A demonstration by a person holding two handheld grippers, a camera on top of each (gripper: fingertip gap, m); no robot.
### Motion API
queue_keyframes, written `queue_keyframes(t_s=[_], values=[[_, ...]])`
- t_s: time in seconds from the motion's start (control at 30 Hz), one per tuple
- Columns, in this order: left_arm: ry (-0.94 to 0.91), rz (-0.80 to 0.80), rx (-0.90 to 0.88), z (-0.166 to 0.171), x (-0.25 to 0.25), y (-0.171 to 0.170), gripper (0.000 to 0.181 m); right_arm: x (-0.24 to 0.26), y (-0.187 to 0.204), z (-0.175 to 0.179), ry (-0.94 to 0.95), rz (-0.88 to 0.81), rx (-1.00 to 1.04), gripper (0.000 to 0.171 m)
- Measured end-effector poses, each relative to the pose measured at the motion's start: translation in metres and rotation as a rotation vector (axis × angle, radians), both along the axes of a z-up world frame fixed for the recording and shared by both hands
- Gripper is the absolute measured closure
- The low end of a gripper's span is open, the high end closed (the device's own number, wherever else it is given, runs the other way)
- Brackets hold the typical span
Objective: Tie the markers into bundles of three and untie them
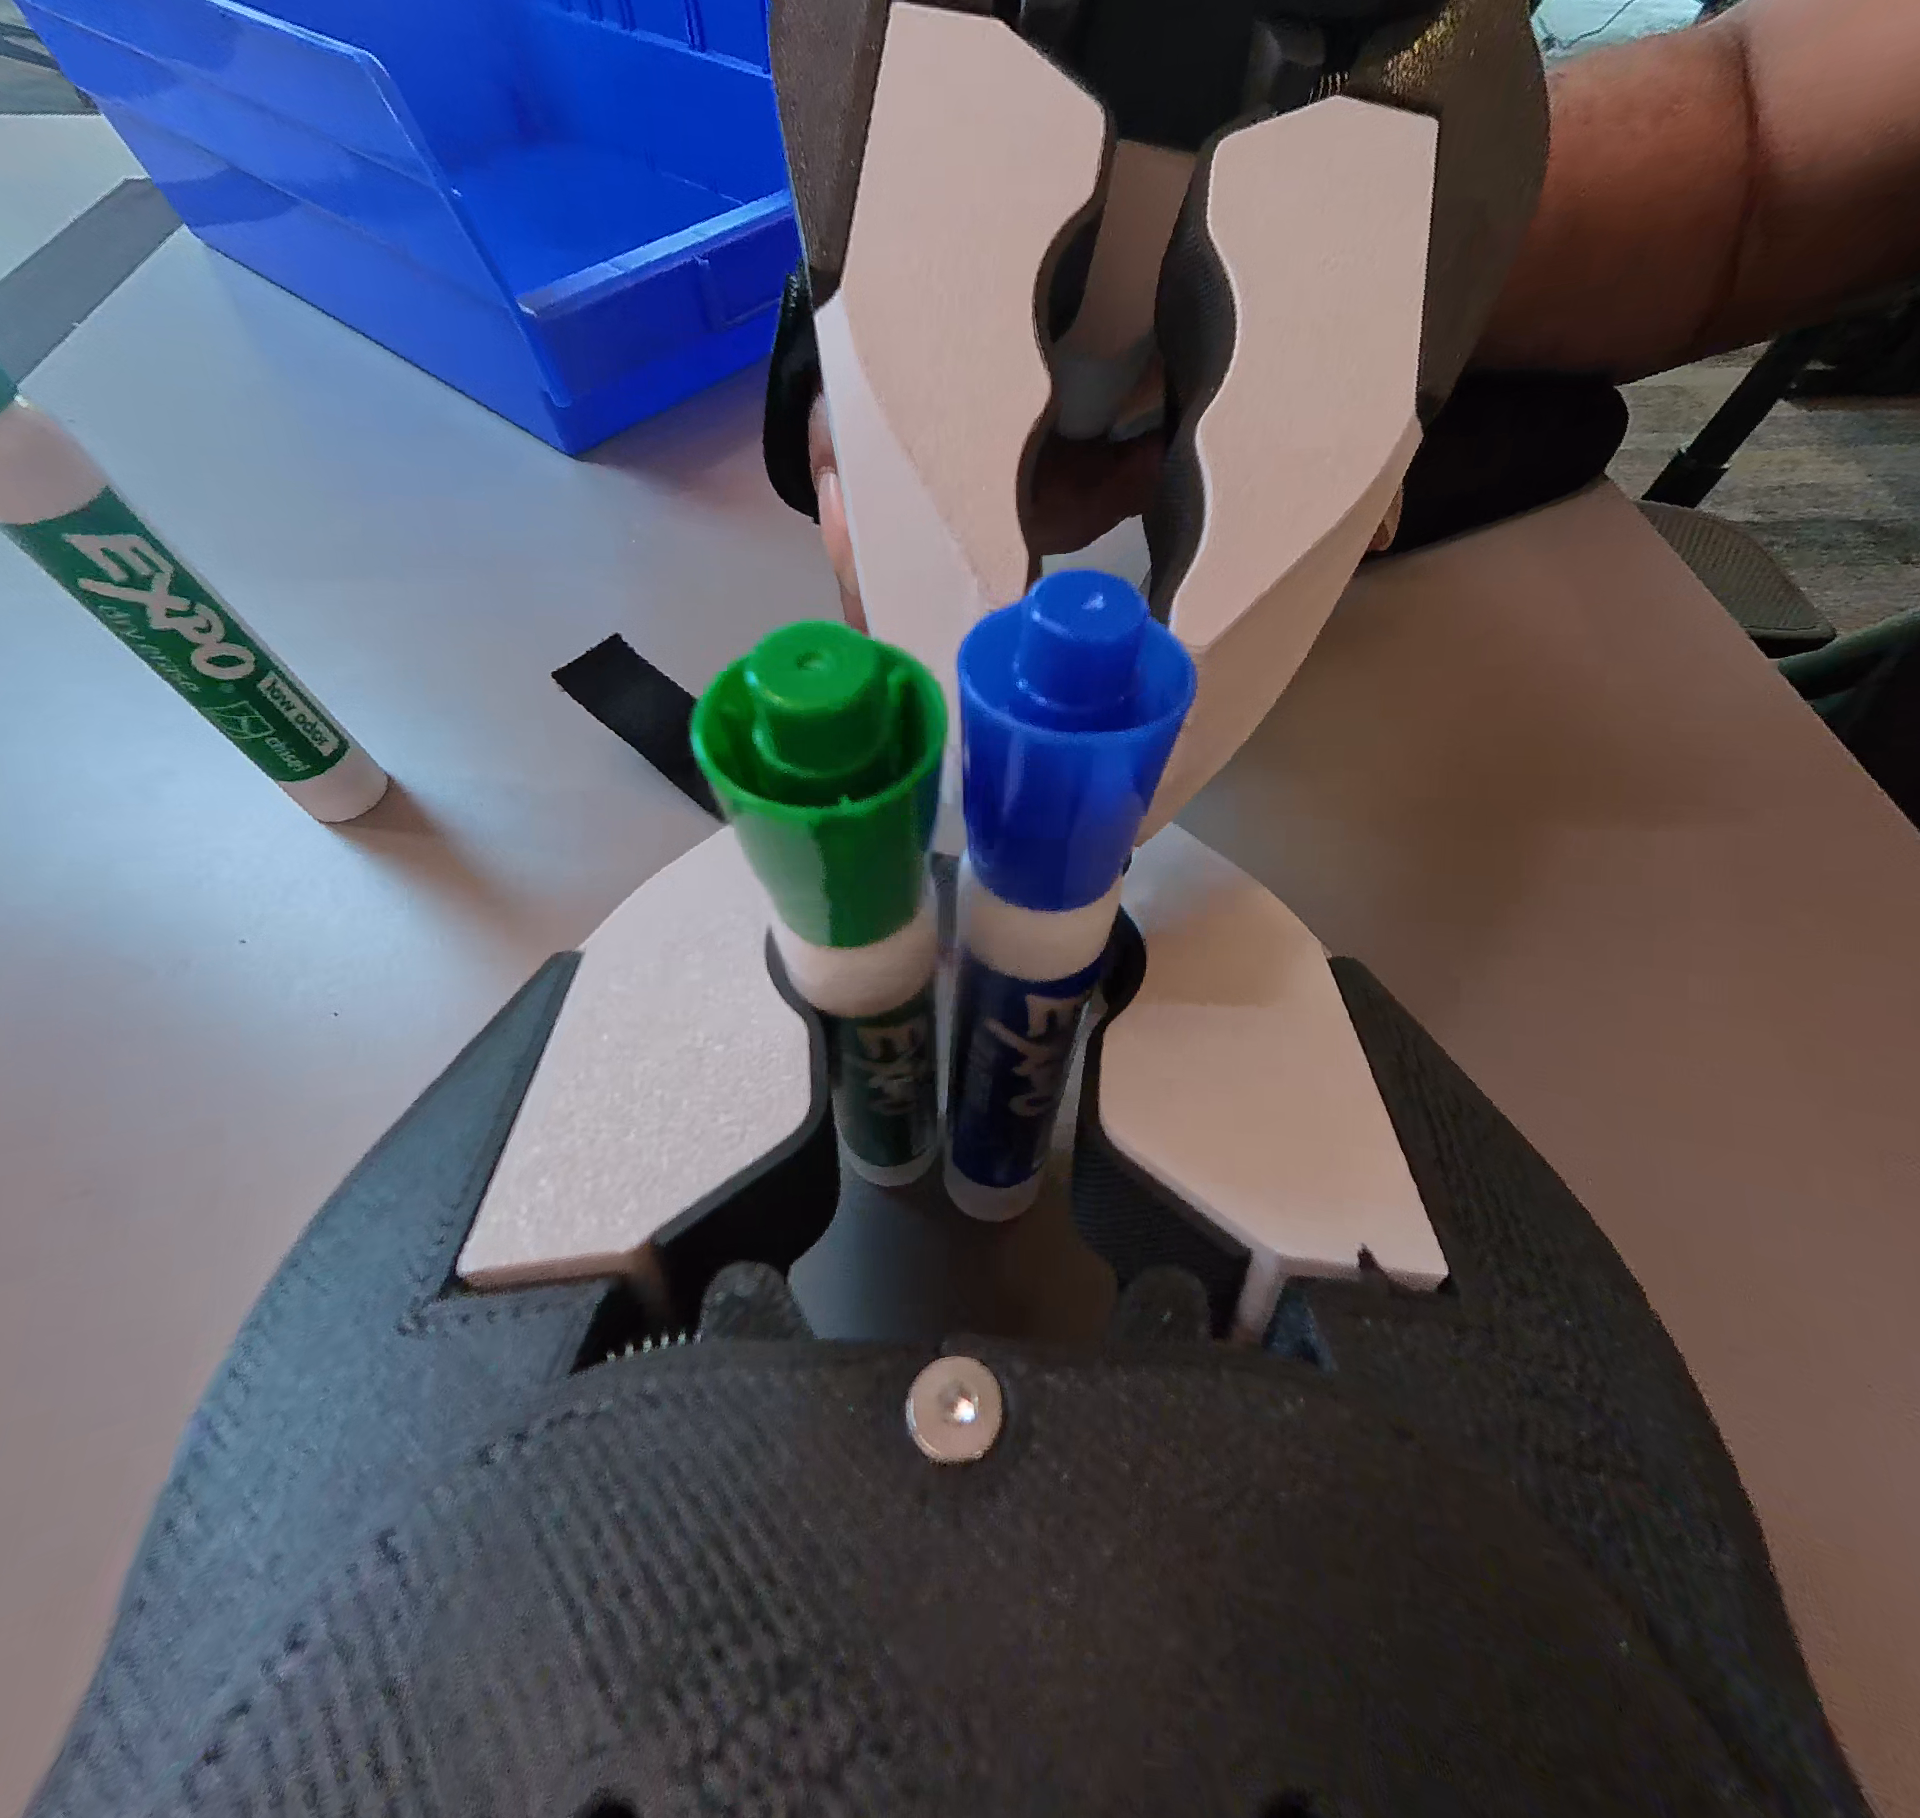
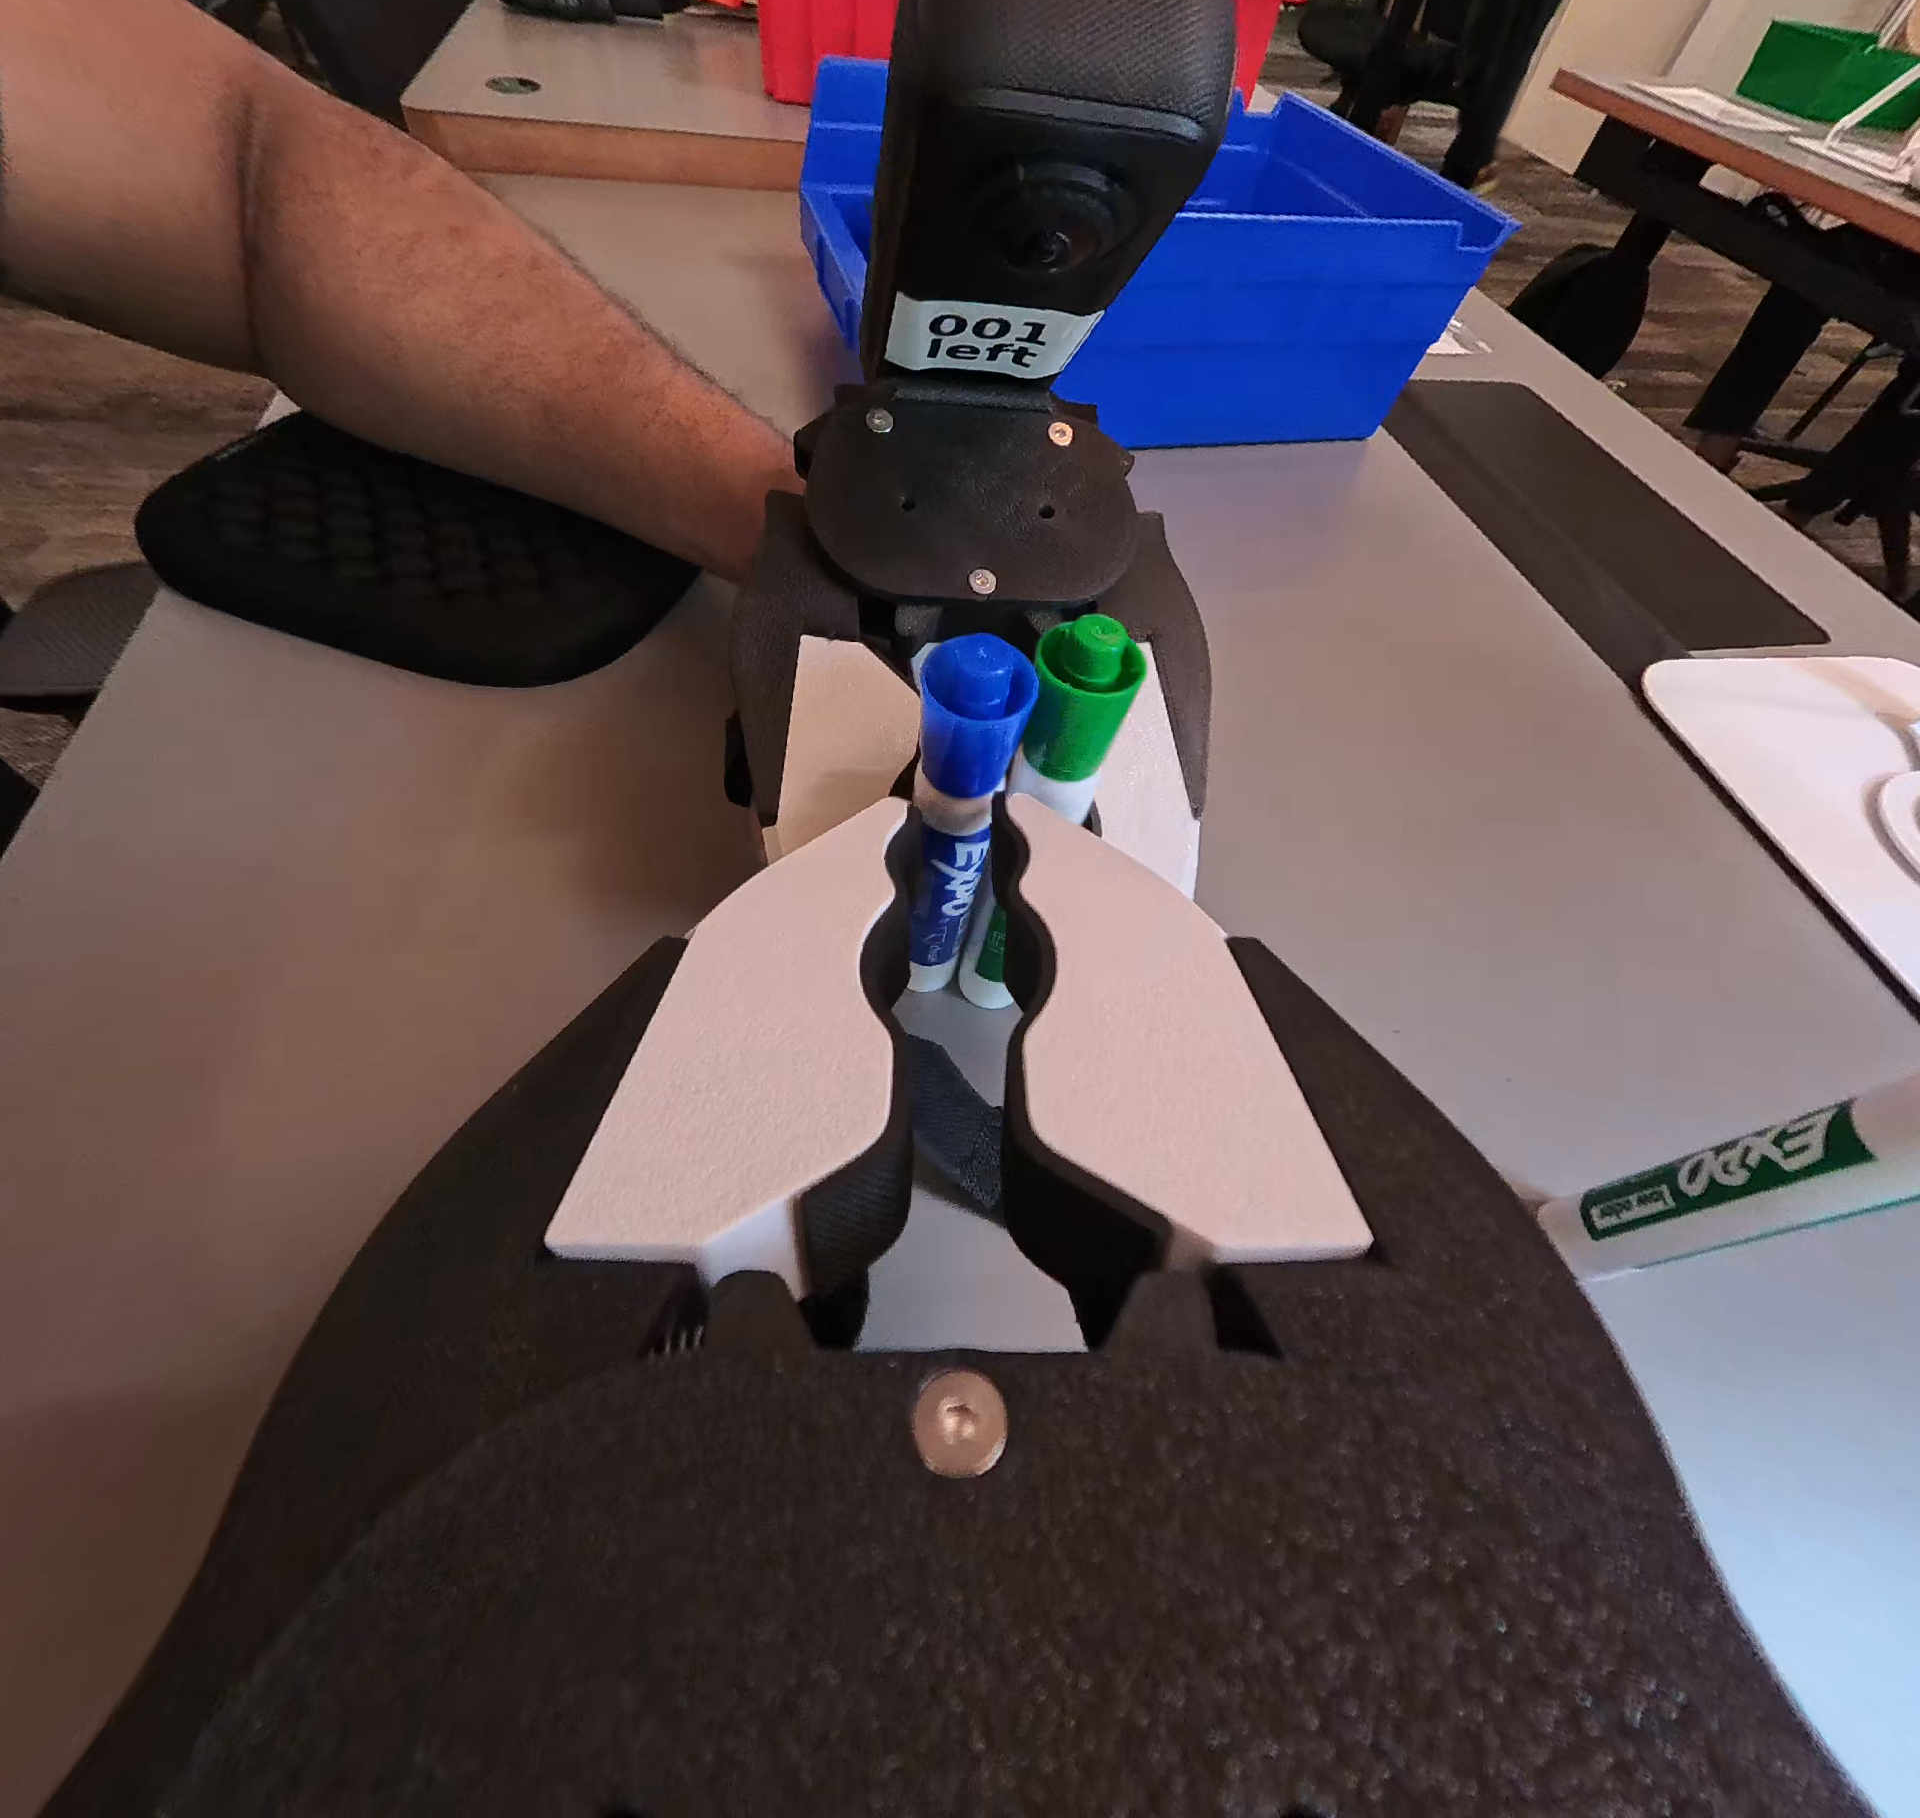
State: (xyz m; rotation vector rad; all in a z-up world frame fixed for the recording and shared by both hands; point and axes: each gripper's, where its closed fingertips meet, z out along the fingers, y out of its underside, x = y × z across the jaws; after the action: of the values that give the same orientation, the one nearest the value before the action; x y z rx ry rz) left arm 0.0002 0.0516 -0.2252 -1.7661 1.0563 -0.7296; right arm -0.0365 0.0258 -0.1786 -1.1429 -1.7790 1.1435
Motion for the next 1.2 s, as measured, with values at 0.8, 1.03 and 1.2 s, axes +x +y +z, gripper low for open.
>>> queue_keyframes(t_s=[0.8,1.03,1.2], values=[[-0.054,-0.221,-0.013,0.006,0.0,-0.016,0.126,0.008,0.014,-0.01,-0.068,-0.002,-0.004,0.158],[-0.058,-0.376,-0.035,0.006,0.003,-0.021,0.126,0.013,0.015,-0.006,-0.055,0.025,-0.036,0.158],[-0.065,-0.423,-0.015,0.007,0.004,-0.023,0.13,0.012,0.013,-0.007,-0.064,0.031,-0.039,0.158]])
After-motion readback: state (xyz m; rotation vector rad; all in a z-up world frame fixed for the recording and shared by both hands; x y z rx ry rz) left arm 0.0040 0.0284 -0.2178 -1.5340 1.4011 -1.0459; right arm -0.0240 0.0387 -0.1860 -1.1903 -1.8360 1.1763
